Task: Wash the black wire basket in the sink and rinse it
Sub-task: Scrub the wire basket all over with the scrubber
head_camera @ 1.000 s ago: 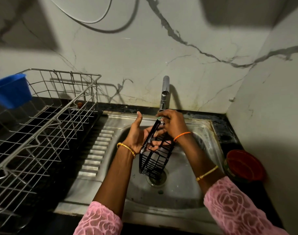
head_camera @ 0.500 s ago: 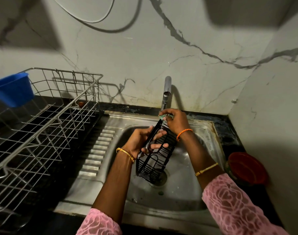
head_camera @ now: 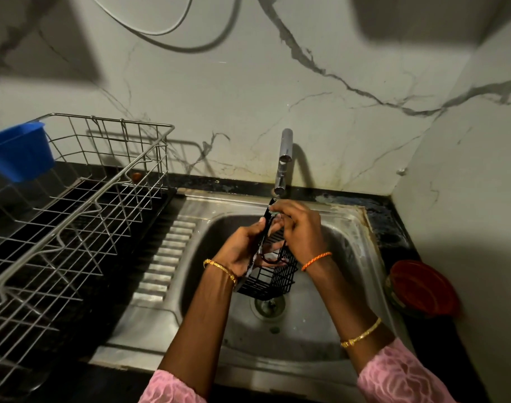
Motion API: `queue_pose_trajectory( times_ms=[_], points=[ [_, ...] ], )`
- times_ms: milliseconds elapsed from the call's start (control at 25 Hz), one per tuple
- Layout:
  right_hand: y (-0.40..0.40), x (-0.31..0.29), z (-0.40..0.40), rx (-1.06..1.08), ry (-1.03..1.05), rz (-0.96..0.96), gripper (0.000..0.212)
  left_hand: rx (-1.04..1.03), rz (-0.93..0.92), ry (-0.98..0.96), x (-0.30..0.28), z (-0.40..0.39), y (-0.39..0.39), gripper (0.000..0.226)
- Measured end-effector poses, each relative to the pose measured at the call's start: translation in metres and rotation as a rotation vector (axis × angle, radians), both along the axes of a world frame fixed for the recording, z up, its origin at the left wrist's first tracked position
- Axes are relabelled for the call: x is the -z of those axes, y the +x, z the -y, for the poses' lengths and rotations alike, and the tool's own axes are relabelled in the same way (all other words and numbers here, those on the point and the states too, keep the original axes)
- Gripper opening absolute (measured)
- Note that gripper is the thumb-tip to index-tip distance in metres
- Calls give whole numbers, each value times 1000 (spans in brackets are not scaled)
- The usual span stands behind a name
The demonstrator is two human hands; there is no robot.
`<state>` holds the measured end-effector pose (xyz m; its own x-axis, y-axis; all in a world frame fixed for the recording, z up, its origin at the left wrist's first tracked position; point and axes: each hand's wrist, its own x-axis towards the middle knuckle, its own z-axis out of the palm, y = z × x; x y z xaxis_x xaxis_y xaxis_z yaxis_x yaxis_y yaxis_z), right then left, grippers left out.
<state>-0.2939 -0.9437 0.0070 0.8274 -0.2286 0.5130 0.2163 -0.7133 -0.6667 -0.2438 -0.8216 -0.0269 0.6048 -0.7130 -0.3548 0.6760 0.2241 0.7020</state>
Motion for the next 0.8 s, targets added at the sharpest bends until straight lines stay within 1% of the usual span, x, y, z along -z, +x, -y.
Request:
queue_pose_trajectory(
  times_ms=[40,120,240,280,360,440,520,640,720,800],
  points=[
    [-4,4,-5,-23,-53,24,41,-7,-4,-18,1,0,1,41],
    [-16,14,-19,-52,-87,50,39,-30,-44,-95,1,-1,1,40],
    [-38,29,-33,-69,-107,49,41,-62,-166,-244,2,-1,1,48],
    [-40,30,-33,-74,-110,42,40,-55,-162,-241,5,0,0,49],
    [-28,24,-26,-57,-96,-9,39,-15,-101,-158,7,3,-1,46],
    [-5,11,-15,7,-94,-59,38,19,-59,-89,6,5,-2,47],
    [8,2,-8,17,-78,-81,35,-6,-74,-106,5,6,-1,51],
    [-6,10,-18,-82,-98,-101,34,-66,-127,-174,7,6,5,49],
    [-25,27,-29,-110,-147,-34,36,-87,-196,-234,8,7,8,50],
    [-38,43,-32,-108,-149,30,38,-84,-198,-233,10,8,9,48]
  ],
)
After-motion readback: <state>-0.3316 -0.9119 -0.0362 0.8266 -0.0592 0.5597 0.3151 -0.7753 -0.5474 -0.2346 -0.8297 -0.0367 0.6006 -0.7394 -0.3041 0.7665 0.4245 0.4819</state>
